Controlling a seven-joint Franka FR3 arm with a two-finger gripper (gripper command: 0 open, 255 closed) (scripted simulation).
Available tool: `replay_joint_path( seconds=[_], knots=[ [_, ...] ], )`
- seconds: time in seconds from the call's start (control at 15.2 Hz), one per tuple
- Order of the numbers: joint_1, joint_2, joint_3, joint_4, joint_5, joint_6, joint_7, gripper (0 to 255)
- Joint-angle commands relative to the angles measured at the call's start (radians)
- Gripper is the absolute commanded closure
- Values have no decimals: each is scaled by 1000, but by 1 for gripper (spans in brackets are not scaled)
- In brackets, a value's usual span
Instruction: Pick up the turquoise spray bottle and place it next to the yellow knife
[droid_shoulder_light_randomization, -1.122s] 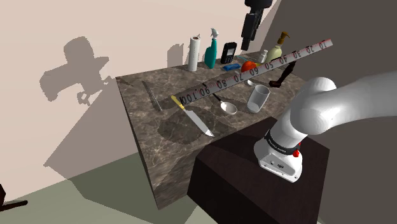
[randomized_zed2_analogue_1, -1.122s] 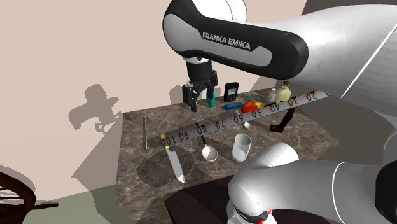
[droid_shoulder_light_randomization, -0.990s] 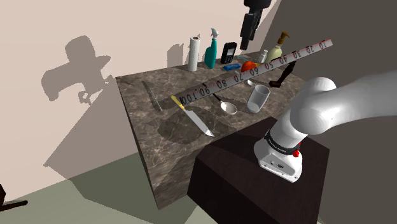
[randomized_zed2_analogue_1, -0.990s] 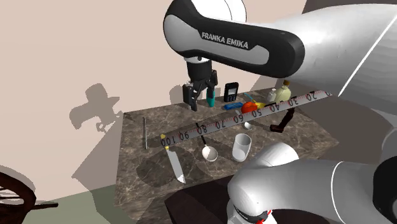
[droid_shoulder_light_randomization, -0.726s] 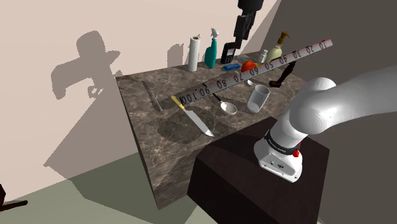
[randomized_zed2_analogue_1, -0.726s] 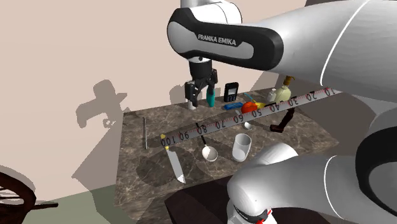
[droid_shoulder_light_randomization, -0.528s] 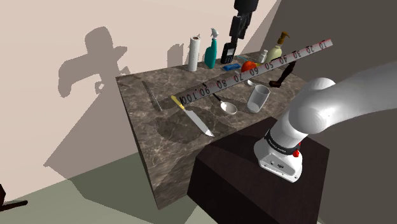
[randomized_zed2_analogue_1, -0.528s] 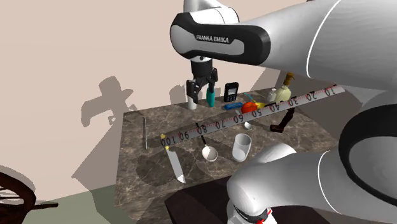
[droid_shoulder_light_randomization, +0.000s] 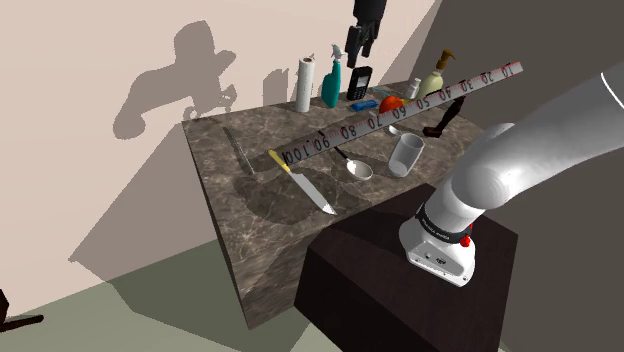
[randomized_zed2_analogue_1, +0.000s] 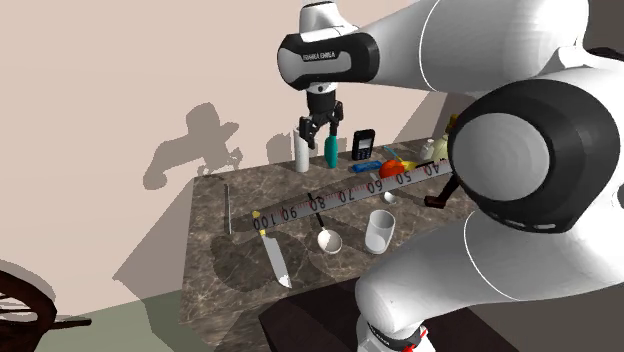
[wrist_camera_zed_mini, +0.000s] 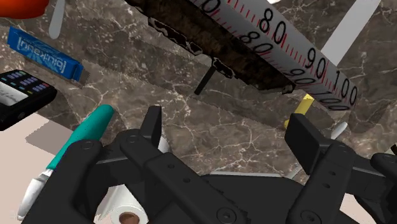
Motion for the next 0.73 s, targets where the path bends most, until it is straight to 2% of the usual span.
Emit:
replay_joint_path(
  seconds=[0.0, 0.66],
  knots=[
    [-12, 49, -21, 20, -5, 43, -13, 0],
    [-65, 366, -116, 249, 40, 188, -96, 0]
  ],
)
